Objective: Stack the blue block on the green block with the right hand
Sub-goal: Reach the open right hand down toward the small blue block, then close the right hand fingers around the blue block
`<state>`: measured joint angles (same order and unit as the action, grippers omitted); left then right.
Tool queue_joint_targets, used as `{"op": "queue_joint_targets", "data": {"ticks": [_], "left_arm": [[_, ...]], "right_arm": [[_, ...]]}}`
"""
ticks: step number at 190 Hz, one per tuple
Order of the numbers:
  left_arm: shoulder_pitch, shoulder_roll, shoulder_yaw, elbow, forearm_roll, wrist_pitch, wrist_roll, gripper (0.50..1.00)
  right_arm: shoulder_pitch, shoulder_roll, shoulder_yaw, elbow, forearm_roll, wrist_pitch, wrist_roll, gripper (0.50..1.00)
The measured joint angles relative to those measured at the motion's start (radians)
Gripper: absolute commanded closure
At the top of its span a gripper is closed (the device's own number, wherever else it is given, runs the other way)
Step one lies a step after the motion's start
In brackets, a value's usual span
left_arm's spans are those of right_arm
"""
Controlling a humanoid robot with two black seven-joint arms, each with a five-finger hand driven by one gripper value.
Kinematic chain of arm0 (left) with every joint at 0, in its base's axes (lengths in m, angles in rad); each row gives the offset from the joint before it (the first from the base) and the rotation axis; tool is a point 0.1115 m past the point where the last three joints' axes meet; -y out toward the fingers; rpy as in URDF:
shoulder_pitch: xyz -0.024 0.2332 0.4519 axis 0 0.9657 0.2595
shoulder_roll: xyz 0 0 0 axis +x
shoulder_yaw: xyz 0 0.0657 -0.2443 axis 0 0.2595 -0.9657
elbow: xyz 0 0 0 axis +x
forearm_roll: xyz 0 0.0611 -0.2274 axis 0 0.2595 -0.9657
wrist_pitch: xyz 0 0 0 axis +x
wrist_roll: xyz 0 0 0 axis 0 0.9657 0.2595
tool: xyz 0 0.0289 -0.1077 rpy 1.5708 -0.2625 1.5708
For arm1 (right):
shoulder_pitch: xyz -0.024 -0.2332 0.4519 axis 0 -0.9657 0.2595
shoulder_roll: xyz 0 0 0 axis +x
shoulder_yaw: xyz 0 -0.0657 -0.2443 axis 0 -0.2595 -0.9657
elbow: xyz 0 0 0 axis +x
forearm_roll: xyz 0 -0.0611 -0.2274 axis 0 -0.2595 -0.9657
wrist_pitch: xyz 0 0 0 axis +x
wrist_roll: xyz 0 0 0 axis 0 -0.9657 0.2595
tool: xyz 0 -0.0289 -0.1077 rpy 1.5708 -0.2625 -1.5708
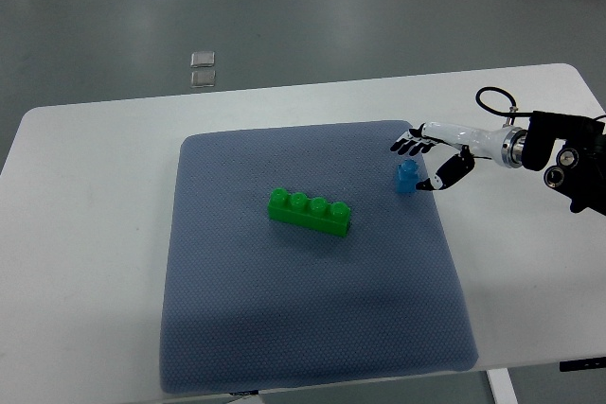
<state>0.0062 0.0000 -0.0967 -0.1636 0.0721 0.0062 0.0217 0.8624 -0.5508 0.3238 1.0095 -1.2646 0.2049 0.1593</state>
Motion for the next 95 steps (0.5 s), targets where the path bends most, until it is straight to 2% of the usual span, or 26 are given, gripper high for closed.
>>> {"op": "queue_joint_targets", "data": {"ticks": [95], "left_arm": [[0.000,0.000,0.000,0.000,0.000,0.000,0.000,0.500]], "right_arm": [[0.001,0.020,-0.022,-0.018,-0.034,-0.031,-0.015,0.758]]}}
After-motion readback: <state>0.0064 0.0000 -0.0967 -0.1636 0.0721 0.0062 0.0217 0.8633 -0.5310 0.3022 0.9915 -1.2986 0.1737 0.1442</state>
